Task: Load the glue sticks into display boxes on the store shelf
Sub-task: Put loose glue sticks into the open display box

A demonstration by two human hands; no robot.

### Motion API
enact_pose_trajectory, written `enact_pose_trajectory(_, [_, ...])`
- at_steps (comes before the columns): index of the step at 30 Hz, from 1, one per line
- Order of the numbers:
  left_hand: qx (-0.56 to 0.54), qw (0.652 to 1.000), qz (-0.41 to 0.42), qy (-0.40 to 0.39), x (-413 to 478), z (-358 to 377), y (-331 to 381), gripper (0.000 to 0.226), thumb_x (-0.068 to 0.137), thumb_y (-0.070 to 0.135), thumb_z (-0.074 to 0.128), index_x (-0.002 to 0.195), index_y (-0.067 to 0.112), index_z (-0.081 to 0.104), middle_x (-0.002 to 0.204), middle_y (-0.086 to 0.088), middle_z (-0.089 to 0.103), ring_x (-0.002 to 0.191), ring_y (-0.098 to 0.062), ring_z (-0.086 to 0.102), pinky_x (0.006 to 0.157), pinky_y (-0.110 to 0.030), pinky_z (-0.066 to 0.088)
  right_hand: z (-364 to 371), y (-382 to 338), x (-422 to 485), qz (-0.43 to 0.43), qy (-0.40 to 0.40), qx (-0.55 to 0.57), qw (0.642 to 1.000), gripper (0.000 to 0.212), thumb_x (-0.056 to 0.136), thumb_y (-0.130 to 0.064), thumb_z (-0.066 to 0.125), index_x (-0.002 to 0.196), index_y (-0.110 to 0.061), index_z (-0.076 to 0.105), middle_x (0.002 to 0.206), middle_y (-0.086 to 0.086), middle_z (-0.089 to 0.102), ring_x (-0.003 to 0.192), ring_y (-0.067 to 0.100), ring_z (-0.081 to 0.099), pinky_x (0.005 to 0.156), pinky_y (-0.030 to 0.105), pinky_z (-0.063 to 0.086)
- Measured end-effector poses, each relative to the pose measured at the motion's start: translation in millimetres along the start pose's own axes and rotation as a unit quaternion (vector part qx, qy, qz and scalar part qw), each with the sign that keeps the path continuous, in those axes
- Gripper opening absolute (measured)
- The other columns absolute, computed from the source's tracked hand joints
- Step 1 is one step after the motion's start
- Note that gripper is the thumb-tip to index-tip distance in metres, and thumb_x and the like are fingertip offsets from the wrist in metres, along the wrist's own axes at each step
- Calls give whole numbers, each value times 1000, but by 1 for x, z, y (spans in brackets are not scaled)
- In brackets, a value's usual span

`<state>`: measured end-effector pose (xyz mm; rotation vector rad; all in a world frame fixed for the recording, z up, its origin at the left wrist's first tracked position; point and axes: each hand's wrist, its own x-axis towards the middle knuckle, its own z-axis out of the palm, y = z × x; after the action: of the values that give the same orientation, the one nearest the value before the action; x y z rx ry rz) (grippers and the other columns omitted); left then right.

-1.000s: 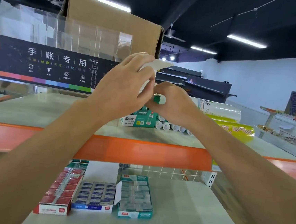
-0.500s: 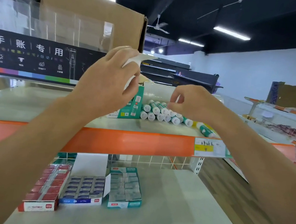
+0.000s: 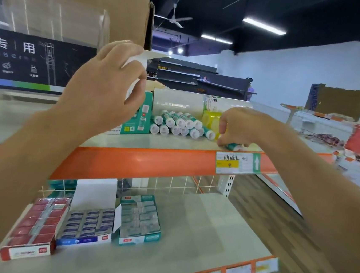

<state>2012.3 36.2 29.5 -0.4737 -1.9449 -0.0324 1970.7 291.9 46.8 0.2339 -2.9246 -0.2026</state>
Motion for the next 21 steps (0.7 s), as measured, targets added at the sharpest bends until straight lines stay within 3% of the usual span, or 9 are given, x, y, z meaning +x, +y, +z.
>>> enact_pose_trajectory(3, [-4,1000,-1,4,0,-1,-2,23,92,17,47,96,1,63,127,-14,51,125,-28,41,87,-40,45,-3,-5,0,-30,0,25,999,27,80,-31,70,99,-12,69,98,6,69,50,13,58,46,19,37])
enact_pose_trajectory(6, [-22,1000,-6,15,0,-1,-6,20,92,16,49,94,2,63,126,-14,52,124,-27,42,85,-40,46,-8,-14,3,-74,37,134,988,26,78,-28,71,103,-27,64,92,3,68,52,16,62,53,26,47])
enact_pose_trajectory(12, [-12,1000,-8,21,5,-4,-12,24,91,19,45,94,3,63,128,-13,51,122,-29,45,87,-37,45,-18,-49,9,-126,107,369,915,22,81,-23,68,103,-25,67,79,3,72,61,17,71,73,37,61])
enact_pose_trajectory(16, [-11,1000,0,24,7,-6,-15,32,91,25,38,93,3,62,127,-13,52,120,-30,47,83,-36,47,-22,-71,15,-147,153,415,885,21,81,-26,69,102,-25,64,78,-1,72,68,20,71,70,43,60])
enact_pose_trajectory(21, [-13,1000,5,26,6,-4,-23,29,91,23,40,92,3,61,129,-14,51,121,-30,47,85,-35,46,-29,-89,24,-154,227,492,827,19,80,-26,71,96,-23,61,78,5,73,77,23,69,79,45,56])
